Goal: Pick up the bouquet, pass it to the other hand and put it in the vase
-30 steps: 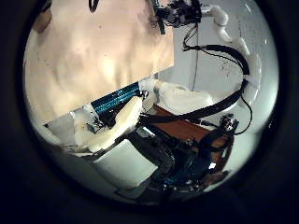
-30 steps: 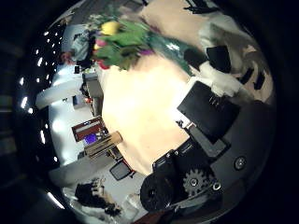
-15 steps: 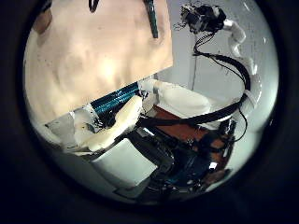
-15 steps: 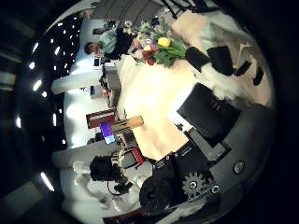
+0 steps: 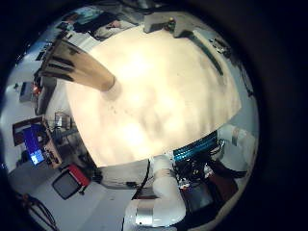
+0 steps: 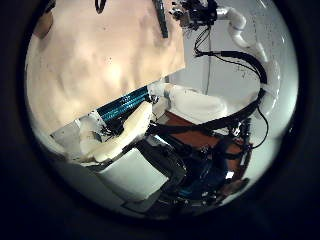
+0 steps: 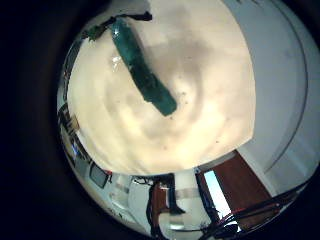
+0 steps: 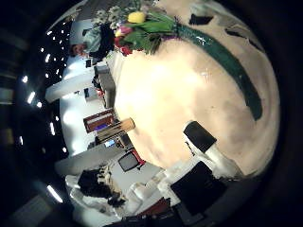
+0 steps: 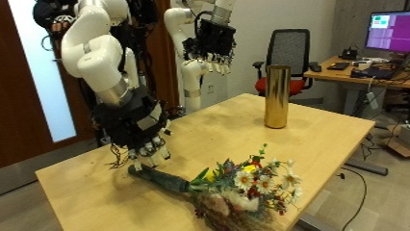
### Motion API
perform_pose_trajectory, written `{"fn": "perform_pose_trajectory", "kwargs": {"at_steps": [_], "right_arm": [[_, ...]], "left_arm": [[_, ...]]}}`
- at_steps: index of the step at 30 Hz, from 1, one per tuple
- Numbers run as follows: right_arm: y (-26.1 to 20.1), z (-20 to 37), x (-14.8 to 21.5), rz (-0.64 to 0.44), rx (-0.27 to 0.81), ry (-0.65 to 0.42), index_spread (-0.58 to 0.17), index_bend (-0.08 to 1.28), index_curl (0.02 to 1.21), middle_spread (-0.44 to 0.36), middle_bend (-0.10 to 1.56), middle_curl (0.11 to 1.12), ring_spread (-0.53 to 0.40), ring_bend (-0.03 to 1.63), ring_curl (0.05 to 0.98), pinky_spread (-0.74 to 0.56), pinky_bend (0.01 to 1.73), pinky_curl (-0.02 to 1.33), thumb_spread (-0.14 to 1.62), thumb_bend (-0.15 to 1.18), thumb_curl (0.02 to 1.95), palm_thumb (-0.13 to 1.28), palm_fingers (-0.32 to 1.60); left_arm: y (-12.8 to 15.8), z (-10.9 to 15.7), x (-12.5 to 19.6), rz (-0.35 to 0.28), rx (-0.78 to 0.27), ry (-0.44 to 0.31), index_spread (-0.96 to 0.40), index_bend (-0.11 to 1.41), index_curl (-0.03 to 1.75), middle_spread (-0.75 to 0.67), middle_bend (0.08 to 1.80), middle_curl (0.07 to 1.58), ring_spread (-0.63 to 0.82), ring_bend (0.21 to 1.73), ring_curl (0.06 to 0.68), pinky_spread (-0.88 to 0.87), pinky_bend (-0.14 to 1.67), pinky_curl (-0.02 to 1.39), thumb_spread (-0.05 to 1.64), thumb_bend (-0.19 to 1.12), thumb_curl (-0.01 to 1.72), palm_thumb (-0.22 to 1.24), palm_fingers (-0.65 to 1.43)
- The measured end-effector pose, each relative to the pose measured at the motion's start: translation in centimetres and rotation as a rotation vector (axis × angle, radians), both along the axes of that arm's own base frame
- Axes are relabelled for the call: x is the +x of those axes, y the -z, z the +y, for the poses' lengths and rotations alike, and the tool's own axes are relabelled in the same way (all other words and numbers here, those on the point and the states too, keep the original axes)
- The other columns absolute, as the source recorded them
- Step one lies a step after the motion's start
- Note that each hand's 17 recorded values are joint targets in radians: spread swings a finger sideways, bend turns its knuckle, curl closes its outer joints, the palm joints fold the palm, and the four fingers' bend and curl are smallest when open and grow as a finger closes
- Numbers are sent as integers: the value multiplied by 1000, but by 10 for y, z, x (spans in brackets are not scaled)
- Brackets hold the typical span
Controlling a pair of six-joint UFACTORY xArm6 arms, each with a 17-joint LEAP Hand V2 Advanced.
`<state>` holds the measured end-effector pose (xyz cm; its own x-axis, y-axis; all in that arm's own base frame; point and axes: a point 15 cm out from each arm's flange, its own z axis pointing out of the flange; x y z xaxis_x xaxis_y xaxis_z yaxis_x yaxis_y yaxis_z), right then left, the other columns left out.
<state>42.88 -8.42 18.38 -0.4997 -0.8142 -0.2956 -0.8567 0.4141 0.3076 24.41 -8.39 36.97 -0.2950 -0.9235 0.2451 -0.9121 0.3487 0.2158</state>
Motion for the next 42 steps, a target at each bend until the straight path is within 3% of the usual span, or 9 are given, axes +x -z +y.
{"fn": "perform_pose_trajectory", "kwargs": {"at_steps": [11,23,33,39,40,42], "right_arm": [[39,-10,13,17,-31,53,-39,176,424,151,494,394,89,613,260,196,381,271,1011,-30,481,718,201],[57,-23,22,56,-33,67,-36,167,357,126,471,401,46,642,269,192,309,264,1022,-24,462,705,311],[51,-24,16,123,-16,27,-115,208,376,42,550,443,-87,791,309,104,320,243,1003,-22,465,770,583],[49,-29,11,181,-41,-21,-211,274,427,-58,620,482,-203,864,330,-81,435,220,983,-22,471,797,885],[49,-29,11,180,-42,-22,-243,292,432,-125,614,483,-233,874,328,-164,514,225,961,-20,477,816,1019],[46,-28,11,178,-49,-29,-276,320,465,-163,633,501,-253,889,349,-288,631,257,928,-20,486,842,1131]], "left_arm": [[1,1,6,7,4,-5,104,210,449,282,198,336,516,361,199,485,168,196,973,-27,302,460,246],[0,-4,9,14,8,-2,103,213,451,282,198,336,517,362,198,483,168,195,973,-27,302,460,246],[-1,-6,9,11,5,-2,106,200,449,282,199,335,515,367,198,483,171,195,973,-27,302,460,245],[-3,-7,8,10,5,-2,126,187,427,282,209,341,508,373,199,483,176,204,973,-27,302,460,234],[-3,-6,7,9,7,-1,127,188,426,282,210,341,508,373,199,483,176,205,973,-27,302,460,233],[-3,-6,7,10,8,-2,130,192,424,282,209,341,509,374,198,483,175,206,973,-27,302,460,234]]}}
